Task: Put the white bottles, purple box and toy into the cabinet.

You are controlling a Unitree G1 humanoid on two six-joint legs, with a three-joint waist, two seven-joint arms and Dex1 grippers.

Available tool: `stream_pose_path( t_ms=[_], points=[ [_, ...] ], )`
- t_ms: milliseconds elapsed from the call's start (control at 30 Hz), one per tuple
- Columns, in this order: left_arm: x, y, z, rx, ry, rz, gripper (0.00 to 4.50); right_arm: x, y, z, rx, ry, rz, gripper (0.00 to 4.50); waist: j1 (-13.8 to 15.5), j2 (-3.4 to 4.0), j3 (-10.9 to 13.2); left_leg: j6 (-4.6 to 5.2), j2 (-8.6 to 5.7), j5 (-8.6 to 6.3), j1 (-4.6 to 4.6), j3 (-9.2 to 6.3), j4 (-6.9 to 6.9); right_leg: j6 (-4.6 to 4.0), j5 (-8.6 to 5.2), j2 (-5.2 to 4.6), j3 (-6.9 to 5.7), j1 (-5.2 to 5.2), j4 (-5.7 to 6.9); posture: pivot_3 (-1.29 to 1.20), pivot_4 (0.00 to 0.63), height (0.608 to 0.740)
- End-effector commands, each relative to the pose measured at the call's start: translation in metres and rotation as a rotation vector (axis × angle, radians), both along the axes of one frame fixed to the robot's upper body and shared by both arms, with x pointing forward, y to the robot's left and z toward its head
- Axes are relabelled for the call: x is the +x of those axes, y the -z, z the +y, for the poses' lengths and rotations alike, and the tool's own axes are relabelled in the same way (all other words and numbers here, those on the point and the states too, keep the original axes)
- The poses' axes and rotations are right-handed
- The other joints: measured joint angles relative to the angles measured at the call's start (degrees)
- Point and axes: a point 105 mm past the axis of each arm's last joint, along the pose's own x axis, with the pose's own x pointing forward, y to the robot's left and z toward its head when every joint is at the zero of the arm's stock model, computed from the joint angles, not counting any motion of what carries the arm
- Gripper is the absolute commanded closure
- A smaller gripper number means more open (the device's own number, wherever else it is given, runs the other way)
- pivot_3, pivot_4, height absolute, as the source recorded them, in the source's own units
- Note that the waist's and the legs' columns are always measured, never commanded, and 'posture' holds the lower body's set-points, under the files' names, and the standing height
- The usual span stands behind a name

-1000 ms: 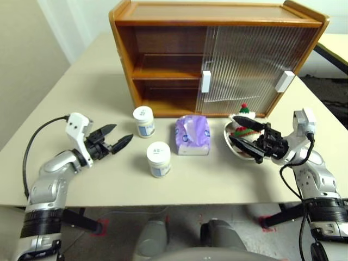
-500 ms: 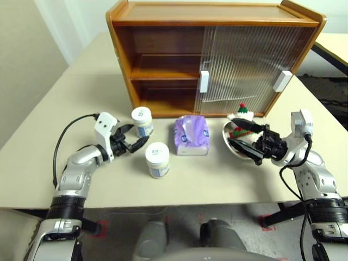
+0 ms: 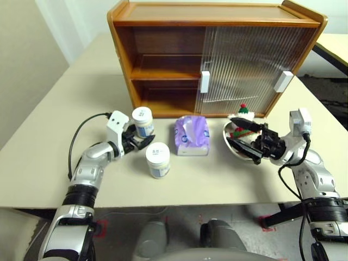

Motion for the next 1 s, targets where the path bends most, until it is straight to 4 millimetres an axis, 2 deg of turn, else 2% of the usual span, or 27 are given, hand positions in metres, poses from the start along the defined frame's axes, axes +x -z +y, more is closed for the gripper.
stream_pose_path(
  t_ms=[33, 167, 200, 300, 400, 500, 600, 733, 1000],
  points=[
    [0.003, 0.006, -0.01, 0.001, 0.026, 0.019, 0.19, 0.0, -0.001, 0.002, -0.016, -0.003, -0.016, 0.0, -0.01, 0.0, 0.0, 0.0, 0.0, 0.0, 0.01, 0.0, 0.0, 0.0, 0.0, 0.0, 0.0, 0.01, 0.01, 0.11, 0.0, 0.74],
    [0.007, 0.007, -0.017, -0.009, 0.044, 0.015, 1.3, -0.001, -0.001, 0.003, -0.021, -0.004, -0.016, 0.0, 0.01, 0.0, -0.01, 0.0, -0.02, 0.0, 0.0, -0.01, 0.02, 0.03, 0.02, 0.02, 0.01, 0.02, 0.0, 0.11, 0.0, 0.74],
    [0.007, 0.006, -0.017, -0.007, 0.044, 0.011, 1.37, -0.001, -0.001, 0.004, -0.022, -0.004, -0.016, 0.0, 0.07, 0.0, 0.0, 0.0, -0.04, 0.0, 0.0, -0.01, 0.02, 0.03, 0.01, 0.01, 0.02, 0.02, 0.0, 0.1, 0.0, 0.74],
    [0.009, 0.004, -0.016, 0.003, 0.045, -0.009, 1.37, -0.002, 0.0, 0.004, -0.023, -0.004, -0.014, 0.0, 0.1, 0.0, -0.01, 0.01, -0.05, 0.0, 0.0, -0.02, 0.03, 0.06, 0.0, 0.01, 0.02, 0.04, 0.0, 0.1, 0.0, 0.74],
    [0.012, -0.008, -0.019, -0.019, 0.041, -0.052, 1.37, -0.004, 0.001, 0.004, -0.025, -0.003, -0.008, 0.0, 0.08, 0.0, -0.01, 0.01, -0.04, 0.0, 0.0, -0.03, 0.04, 0.06, 0.01, 0.01, 0.03, 0.04, 0.0, 0.1, 0.0, 0.74],
    [0.015, -0.026, -0.03, -0.082, 0.061, -0.092, 1.37, -0.004, 0.002, 0.003, -0.026, -0.001, -0.004, 0.0, 0.08, -0.01, 0.0, 0.01, -0.04, 0.0, -0.03, -0.03, 0.05, 0.07, 0.01, 0.01, 0.02, 0.03, 0.0, 0.1, 0.0, 0.74],
    [0.013, -0.035, -0.046, -0.106, 0.135, -0.092, 1.37, -0.004, 0.001, 0.004, -0.02, -0.001, -0.005, 0.0, -0.06, -0.03, 0.01, 0.01, -0.04, 0.01, -0.13, -0.04, 0.08, 0.09, 0.03, 0.01, 0.02, -0.01, -0.03, 0.1, 0.0, 0.74],
    [0.027, -0.05, -0.056, -0.129, 0.106, -0.115, 1.37, -0.004, 0.0, 0.007, -0.006, -0.005, -0.007, 0.0, -0.06, -0.05, 0.02, 0.09, -0.04, 0.05, -0.14, -0.07, 0.08, 0.1, 0.02, 0.07, 0.02, -0.01, -0.04, 0.11, 0.0, 0.74],
    [0.055, -0.052, -0.064, -0.106, 0.01, -0.096, 1.37, -0.002, 0.0, 0.009, -0.002, -0.008, -0.006, 0.0, -0.22, -0.09, 0.05, 0.26, -0.04, 0.15, -0.13, -0.1, 0.08, 0.12, 0.03, 0.11, 0.04, -0.01, -0.03, 0.11, 0.0, 0.74]
  ],
)
